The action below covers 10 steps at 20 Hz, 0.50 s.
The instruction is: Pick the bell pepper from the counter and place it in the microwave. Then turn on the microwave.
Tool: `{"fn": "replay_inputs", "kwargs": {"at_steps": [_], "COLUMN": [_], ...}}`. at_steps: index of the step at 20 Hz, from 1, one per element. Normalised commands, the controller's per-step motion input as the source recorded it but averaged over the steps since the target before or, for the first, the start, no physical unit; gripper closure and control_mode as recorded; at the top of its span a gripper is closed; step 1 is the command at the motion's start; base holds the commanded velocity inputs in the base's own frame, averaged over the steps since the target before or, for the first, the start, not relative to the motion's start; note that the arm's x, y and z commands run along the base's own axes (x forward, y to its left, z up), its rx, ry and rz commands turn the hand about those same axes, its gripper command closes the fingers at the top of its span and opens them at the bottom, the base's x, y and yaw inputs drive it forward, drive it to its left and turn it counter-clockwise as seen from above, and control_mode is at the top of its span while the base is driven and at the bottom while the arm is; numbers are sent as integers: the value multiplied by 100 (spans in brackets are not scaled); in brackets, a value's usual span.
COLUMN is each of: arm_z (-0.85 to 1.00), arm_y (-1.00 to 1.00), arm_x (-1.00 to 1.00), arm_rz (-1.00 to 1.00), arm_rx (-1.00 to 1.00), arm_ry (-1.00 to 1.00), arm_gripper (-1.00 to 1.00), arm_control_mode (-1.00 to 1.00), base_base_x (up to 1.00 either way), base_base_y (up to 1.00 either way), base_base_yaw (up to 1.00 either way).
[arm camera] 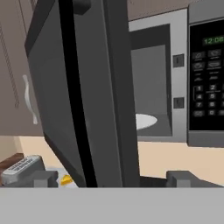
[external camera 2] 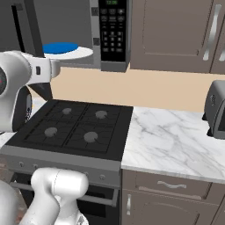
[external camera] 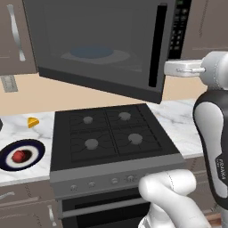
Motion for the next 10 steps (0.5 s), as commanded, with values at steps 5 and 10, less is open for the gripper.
{"fn": "replay_inputs", "kwargs": {"at_steps": [5,10], "arm_z": [0,0], "arm_y": [-25,-11], "arm_x": [-3,-1], "arm_rz": [2,6], "arm_rx": [0,0], "arm_ry": [0,1], "arm_gripper": [-100,-100], "arm_control_mode": [-100,-100], "base_base_x": [0,0], "base_base_y": [0,0], "base_base_yaw": [0,0]}}
